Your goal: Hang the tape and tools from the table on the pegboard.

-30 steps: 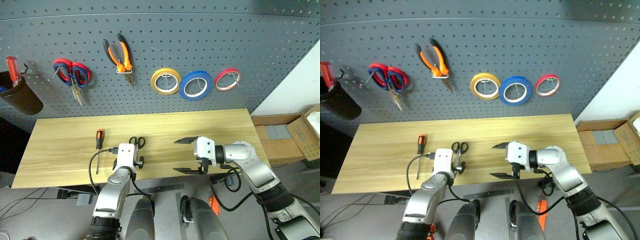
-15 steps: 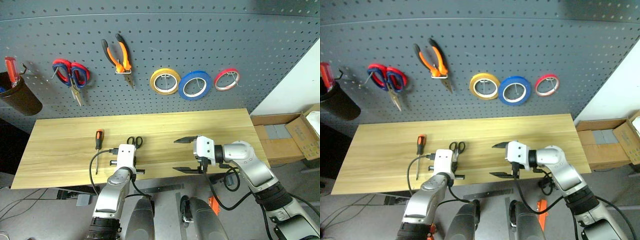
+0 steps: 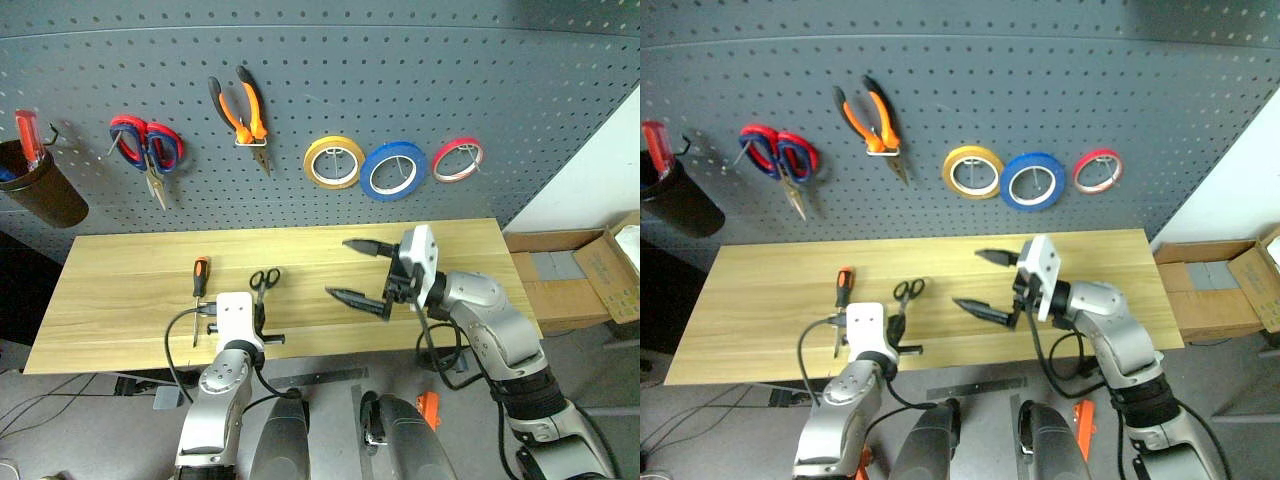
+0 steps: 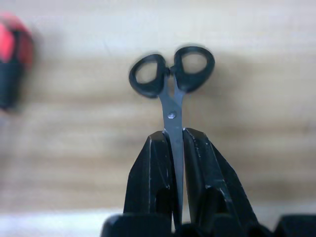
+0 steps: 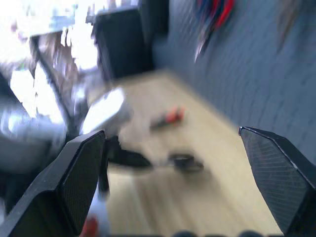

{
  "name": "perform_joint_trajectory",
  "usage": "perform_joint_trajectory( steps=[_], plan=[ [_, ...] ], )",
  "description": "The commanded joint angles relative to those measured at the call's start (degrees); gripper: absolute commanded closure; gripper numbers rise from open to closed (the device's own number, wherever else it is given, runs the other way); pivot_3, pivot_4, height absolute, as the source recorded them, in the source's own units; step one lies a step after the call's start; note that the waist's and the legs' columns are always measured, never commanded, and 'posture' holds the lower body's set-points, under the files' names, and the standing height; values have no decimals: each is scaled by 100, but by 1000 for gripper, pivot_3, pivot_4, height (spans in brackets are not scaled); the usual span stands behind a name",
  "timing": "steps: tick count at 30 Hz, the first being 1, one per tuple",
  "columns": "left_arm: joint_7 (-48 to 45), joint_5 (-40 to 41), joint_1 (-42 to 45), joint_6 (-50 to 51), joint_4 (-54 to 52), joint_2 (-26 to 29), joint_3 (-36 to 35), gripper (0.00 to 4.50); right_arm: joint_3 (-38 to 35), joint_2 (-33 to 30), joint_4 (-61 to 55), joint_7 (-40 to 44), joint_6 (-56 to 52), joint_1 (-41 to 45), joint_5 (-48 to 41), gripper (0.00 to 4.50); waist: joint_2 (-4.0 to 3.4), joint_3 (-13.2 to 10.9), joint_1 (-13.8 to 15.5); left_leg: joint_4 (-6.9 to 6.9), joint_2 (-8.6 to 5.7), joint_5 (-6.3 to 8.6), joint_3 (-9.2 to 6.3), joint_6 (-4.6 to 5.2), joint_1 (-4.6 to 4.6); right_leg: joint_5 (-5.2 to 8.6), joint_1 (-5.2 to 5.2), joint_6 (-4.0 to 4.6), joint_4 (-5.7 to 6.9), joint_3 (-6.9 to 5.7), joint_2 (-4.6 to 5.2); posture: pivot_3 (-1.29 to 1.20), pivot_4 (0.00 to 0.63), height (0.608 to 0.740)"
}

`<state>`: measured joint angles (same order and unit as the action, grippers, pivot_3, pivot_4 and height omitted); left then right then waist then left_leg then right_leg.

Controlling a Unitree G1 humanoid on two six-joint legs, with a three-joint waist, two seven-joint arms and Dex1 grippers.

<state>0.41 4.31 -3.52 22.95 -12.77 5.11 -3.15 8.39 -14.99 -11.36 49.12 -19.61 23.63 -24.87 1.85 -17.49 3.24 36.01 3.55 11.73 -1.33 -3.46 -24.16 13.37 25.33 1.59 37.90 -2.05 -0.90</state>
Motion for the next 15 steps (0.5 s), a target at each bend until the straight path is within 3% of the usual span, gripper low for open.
perform_joint_trajectory(
  steps=[1, 7, 15],
  plan=[
    [197, -215, -178, -851, -420, -63, -101, 4437, -493, 324, -390, -398, -270, 174, -769, 0, 0, 0, 5, 0, -2, 0, 2, 0, 0, 0, 0, -1, -1, 1, 4, 180, 265, 740],
    [365, -701, -603, -2062, -1107, 69, -131, 4437, -610, 547, -594, -605, -521, 330, -1274, 0, -2, 2, 53, -4, 0, 4, 3, -5, -16, -2, 4, -4, -19, -1, 2, 203, 257, 740],
    [502, -817, -1687, -2775, -2570, -340, -99, 4437, -543, 755, -595, -751, -524, 620, -1552, 0, 0, 9, 140, -2, 1, 7, 6, -8, -17, -2, 7, -4, -21, 0, 1, 256, 238, 740]
  ],
)
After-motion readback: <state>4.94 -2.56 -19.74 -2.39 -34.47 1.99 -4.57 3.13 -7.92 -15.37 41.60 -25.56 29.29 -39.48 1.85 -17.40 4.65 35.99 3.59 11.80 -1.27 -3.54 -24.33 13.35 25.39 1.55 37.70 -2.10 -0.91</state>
